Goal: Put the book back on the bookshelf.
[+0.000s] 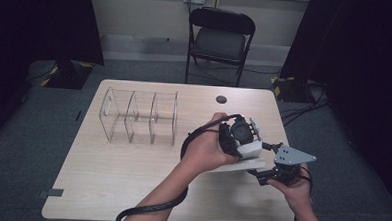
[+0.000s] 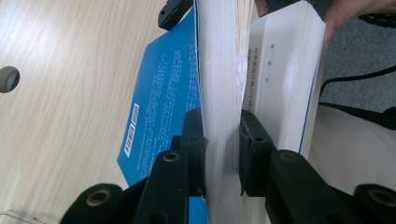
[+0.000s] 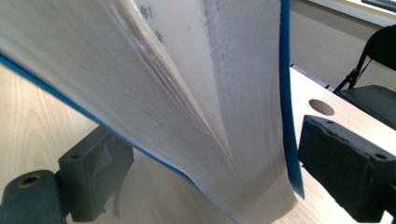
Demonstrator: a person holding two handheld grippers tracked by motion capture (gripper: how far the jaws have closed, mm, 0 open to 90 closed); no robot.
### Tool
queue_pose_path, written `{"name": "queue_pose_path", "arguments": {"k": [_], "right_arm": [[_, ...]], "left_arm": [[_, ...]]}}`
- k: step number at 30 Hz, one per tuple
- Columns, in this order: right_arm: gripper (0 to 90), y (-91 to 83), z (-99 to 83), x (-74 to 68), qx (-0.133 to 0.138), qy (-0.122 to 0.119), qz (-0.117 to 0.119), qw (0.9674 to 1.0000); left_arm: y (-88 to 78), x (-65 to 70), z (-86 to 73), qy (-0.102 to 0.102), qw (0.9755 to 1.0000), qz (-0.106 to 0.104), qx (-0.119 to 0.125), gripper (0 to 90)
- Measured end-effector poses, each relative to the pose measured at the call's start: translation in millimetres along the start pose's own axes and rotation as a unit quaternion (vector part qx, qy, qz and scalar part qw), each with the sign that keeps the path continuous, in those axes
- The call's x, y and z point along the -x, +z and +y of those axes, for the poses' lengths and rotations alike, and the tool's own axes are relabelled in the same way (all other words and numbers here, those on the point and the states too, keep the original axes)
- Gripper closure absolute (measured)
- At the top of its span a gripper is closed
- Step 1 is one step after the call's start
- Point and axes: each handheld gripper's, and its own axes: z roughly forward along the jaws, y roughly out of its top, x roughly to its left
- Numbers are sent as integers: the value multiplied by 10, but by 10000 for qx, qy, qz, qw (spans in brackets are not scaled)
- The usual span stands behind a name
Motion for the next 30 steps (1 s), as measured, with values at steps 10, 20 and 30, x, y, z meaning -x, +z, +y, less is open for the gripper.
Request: {"name": "queue_pose_path", "arguments": {"k": [10, 20, 30], "right_arm": [[99, 1, 51, -42, 165, -32, 451, 9988], [452, 9, 56, 25, 108, 218, 1268, 9916], [485, 18, 101, 58, -37, 411, 1402, 9893]], "left_arm": [[-37, 15, 11, 19, 9999, -118, 109, 753], [-18, -38, -15, 255, 9994, -181, 152, 722], [-43, -157, -170, 192, 9965, 110, 808, 478]]}}
